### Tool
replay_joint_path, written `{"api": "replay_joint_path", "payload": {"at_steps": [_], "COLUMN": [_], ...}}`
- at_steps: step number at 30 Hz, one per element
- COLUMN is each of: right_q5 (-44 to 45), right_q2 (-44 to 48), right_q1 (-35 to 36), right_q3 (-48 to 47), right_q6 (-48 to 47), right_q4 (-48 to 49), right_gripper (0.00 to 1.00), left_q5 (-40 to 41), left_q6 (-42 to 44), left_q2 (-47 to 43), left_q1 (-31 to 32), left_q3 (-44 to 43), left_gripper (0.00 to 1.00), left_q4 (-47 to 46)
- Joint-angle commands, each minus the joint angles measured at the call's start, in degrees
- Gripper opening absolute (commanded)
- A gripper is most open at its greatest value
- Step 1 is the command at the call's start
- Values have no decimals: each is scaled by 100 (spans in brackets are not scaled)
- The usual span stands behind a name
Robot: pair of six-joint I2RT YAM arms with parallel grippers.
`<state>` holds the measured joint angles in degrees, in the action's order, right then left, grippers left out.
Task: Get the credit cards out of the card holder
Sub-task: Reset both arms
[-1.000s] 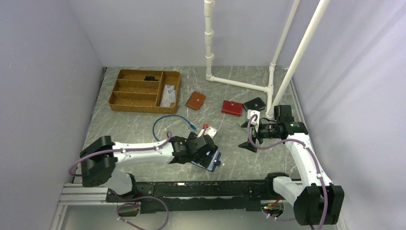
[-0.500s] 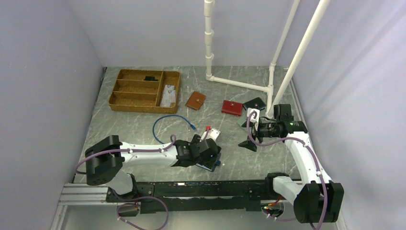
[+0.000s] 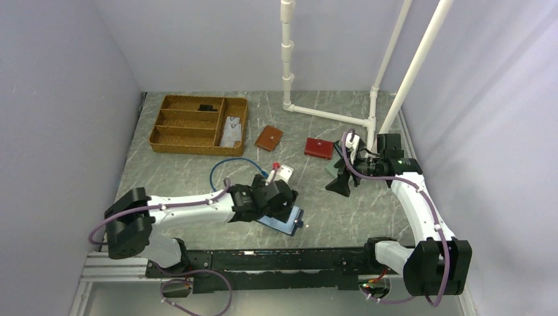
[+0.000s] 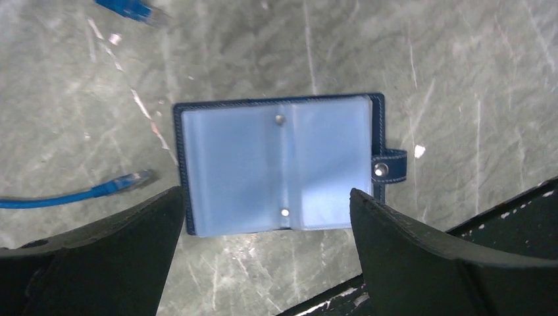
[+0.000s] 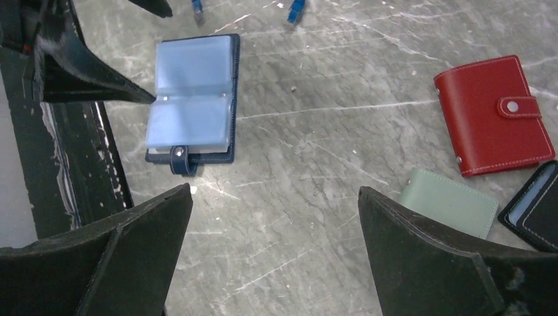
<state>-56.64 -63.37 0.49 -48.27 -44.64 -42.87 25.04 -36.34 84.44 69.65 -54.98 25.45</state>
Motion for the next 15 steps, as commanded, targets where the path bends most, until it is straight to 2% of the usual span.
{"api": "replay_joint_path", "payload": {"at_steps": [1,4,8,12,15], "right_q5": [187,465,557,962,1227], "right_q2": [156,200,236,307,324], "right_q1": [-23,-23,-89,-181,-189], "right_q3": [-273,-417,-617,-638,-760], "right_q6": [1222,2101,2453,3107,3229], "right_q4": [682,1008,1007,1361,1336], "right_gripper": [100,100,100,100,100], "left_q5": [-213,-682,-1159,-1289,-1210], "left_q6": [161,117,33,86,105], "left_q2": [-771,-1402,-2272,-2837,-3107], "left_q1": [-537,-1048,-1692,-2136,-2310], "left_q3": [119,481,891,956,942], "left_gripper": [100,99,99,100,99], "left_q4": [-96,-411,-641,-386,-101]}}
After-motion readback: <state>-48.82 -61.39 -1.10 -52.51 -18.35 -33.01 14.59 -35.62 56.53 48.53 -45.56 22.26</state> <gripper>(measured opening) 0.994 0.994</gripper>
